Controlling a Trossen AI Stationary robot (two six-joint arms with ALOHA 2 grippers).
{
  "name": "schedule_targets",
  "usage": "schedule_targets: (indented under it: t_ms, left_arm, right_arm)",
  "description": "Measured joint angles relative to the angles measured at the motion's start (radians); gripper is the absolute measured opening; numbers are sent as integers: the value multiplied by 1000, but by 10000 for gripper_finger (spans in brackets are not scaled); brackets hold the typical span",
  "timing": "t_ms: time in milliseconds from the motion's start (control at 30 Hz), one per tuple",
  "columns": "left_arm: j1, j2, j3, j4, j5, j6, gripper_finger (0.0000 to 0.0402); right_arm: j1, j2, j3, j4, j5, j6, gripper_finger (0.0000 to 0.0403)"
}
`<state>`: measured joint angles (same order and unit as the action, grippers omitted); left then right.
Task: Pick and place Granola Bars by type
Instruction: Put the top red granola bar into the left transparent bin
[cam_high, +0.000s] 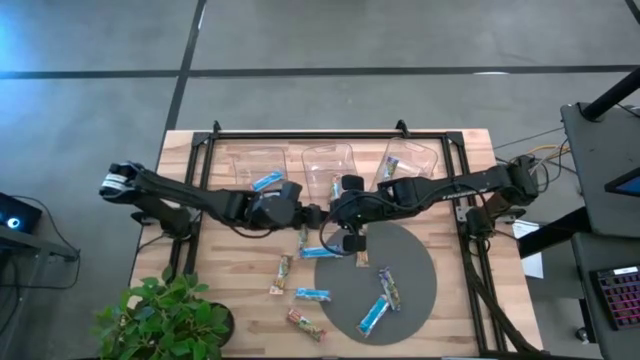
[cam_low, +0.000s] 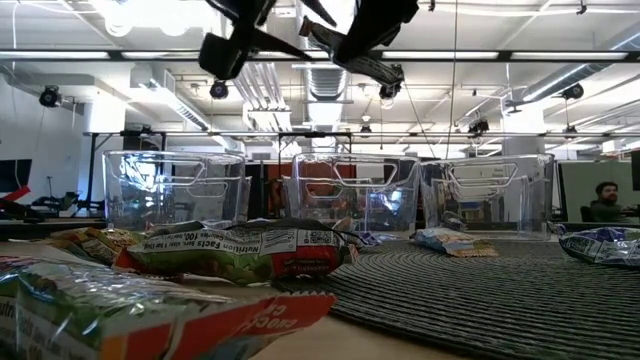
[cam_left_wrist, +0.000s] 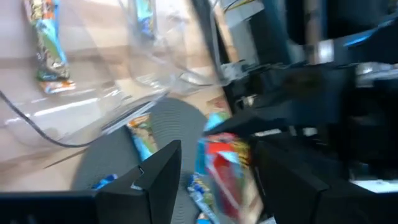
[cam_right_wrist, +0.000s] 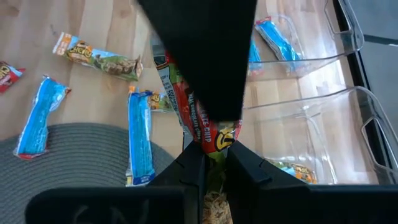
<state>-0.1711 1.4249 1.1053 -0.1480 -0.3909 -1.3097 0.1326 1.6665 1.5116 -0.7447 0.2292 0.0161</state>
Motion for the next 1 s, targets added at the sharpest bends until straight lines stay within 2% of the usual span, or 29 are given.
schedule_targets:
  t_ms: [200,333,767,867,1000]
  left_arm:
    - [1,22,2,9,6,-2,189]
    - [1,24,8,7,7,5,172]
    - [4,22,7,14,11,44,56]
    - [9,22,5,2,12,56,47]
    - [16,23,3,-45,12,63,48]
  right_arm:
    - [0,0,0,-1,-2,8,34]
    - [0,0,0,-3,-2,10,34]
    - [1,-3,-1,-5,6,35,36]
    - [11,-16,-1,-9,2,37,56]
    - [24,-39,-1,-9,-1,46,111]
